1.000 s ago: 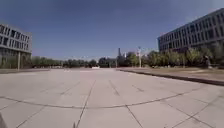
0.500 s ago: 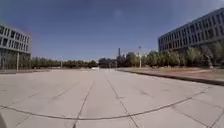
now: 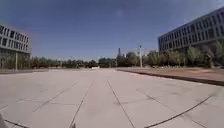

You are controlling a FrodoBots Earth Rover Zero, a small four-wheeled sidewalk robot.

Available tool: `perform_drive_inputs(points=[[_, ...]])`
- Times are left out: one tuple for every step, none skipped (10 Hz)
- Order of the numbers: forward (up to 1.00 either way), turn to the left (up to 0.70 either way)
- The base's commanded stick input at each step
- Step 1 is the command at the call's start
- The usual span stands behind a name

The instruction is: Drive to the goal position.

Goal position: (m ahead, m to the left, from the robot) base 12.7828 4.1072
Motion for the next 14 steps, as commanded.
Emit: perform_drive_inputs(points=[[0.7,0.0],[0.7,0.0],[0.7,0.0],[0.7,0.0],[0.7,0.0],[0.7,0.0],[0.7,0.0],[0.7,0.0],[0.7,0.0],[0.7,0.0],[0.7,0.0],[0.7,0.0],[0.7,0.0],[0.7,0.0]])
